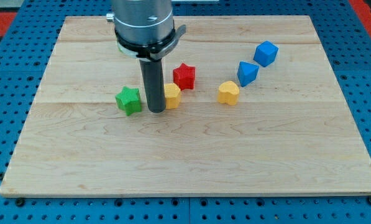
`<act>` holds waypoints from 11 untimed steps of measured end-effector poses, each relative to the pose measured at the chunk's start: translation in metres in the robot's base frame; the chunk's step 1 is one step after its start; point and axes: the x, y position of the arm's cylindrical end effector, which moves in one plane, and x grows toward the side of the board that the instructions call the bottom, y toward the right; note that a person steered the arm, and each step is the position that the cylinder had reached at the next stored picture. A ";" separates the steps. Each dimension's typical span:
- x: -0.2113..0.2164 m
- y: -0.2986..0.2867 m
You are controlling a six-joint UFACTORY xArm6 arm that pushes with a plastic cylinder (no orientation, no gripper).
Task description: Push the green star vertical to the bottom of the green circle
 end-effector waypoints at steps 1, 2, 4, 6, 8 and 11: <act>-0.008 -0.045; -0.008 -0.017; -0.003 0.008; -0.010 -0.153; -0.038 -0.120; -0.047 -0.087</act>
